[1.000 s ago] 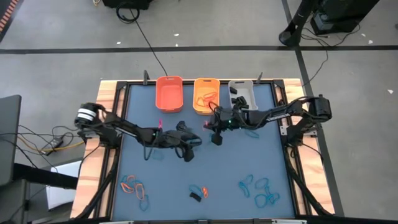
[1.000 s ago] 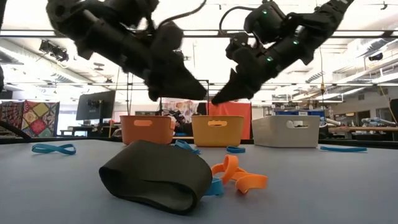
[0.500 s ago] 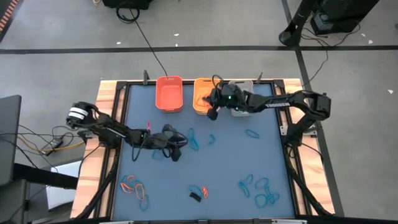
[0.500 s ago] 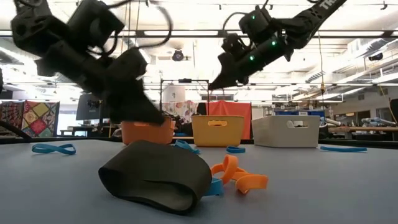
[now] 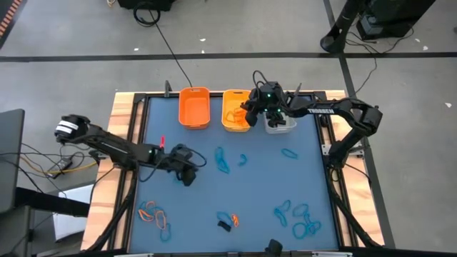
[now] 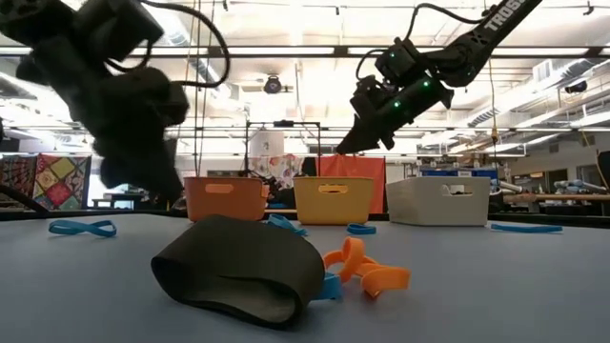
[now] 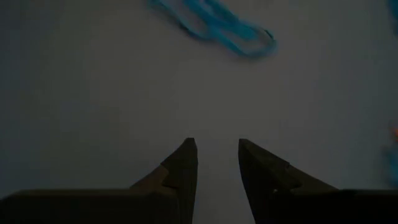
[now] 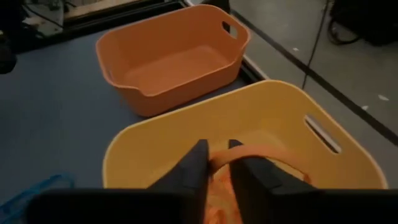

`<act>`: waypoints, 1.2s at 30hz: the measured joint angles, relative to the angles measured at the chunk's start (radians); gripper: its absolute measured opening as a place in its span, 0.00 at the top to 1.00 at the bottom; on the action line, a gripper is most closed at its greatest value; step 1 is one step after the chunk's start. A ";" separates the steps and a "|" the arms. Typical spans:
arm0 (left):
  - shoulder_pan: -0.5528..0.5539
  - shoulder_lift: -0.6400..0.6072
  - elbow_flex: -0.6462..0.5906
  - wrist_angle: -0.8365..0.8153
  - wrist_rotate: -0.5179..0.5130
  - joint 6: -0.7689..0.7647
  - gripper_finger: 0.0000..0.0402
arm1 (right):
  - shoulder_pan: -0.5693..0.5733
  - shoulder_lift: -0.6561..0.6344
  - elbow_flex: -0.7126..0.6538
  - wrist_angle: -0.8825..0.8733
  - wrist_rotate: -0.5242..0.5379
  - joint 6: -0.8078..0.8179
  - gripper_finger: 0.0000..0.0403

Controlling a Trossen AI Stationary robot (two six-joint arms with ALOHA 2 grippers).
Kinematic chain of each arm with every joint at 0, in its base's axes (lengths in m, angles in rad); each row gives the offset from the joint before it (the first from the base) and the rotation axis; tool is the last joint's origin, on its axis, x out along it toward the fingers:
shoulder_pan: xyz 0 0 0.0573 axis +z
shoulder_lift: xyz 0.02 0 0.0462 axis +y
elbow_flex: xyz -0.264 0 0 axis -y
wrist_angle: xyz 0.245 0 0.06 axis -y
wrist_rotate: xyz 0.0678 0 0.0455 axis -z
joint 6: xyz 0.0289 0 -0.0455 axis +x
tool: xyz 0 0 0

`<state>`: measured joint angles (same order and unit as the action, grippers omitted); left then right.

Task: Sort rubber bands into baskets
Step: Put the orange rubber band into the yellow bin

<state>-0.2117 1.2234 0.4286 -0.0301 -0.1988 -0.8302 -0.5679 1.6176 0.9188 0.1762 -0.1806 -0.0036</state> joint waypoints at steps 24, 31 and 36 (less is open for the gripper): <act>-0.035 -0.047 0.001 -0.276 0.261 -0.194 0.70 | -0.038 0.001 0.062 -0.157 -0.474 0.116 0.25; 0.002 -0.047 0.001 -0.272 0.245 -0.190 0.70 | -0.045 0.000 0.164 -0.251 -0.447 0.185 0.28; 0.003 -0.047 0.001 -0.280 0.246 -0.164 0.70 | -0.017 0.000 0.164 -0.267 -0.238 0.121 0.29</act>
<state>-0.2085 1.1767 0.4297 -0.3103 0.0467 -0.9941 -0.5847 1.6176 1.0832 -0.0911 -0.4188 0.1177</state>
